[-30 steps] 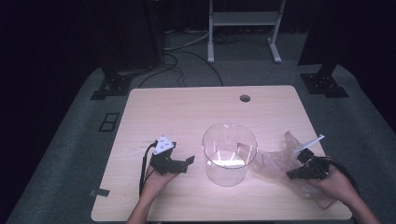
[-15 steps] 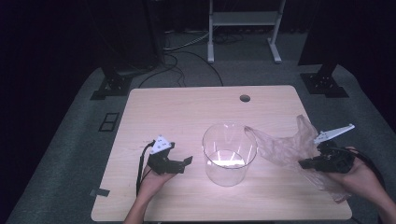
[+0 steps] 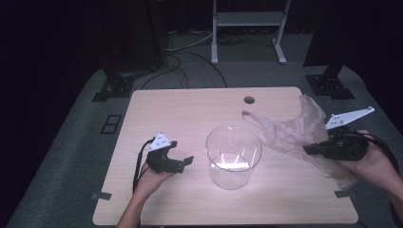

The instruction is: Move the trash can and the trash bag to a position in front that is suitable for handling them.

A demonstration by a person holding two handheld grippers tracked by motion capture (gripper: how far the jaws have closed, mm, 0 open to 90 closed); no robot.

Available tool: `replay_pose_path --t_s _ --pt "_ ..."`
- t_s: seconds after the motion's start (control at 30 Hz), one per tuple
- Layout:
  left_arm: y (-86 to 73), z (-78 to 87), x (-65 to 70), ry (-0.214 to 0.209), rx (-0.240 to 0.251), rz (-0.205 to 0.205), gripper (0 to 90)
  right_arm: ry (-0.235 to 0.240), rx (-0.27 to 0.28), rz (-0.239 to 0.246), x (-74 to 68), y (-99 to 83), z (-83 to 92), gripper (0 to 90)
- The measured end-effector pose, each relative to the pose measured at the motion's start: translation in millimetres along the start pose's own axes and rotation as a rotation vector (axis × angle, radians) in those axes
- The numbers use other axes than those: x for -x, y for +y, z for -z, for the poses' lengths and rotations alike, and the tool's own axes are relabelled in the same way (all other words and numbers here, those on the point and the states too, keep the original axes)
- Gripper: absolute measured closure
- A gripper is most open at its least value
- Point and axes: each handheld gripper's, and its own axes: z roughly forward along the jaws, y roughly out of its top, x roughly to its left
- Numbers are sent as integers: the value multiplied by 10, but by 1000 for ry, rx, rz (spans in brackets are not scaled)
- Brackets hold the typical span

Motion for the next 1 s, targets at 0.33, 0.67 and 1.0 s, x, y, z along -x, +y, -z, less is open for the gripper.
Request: replay_pose_path --t_s 0.33,0.67,1.0 --pt "264 115 -29 -109 1 -46 144 66 43 101 -118 234 44 894" --pt "482 184 -22 -197 7 -77 227 129 72 188 -297 550 -57 894" --pt "673 233 -15 -264 -18 -116 302 179 77 272 -452 846 -255 894"
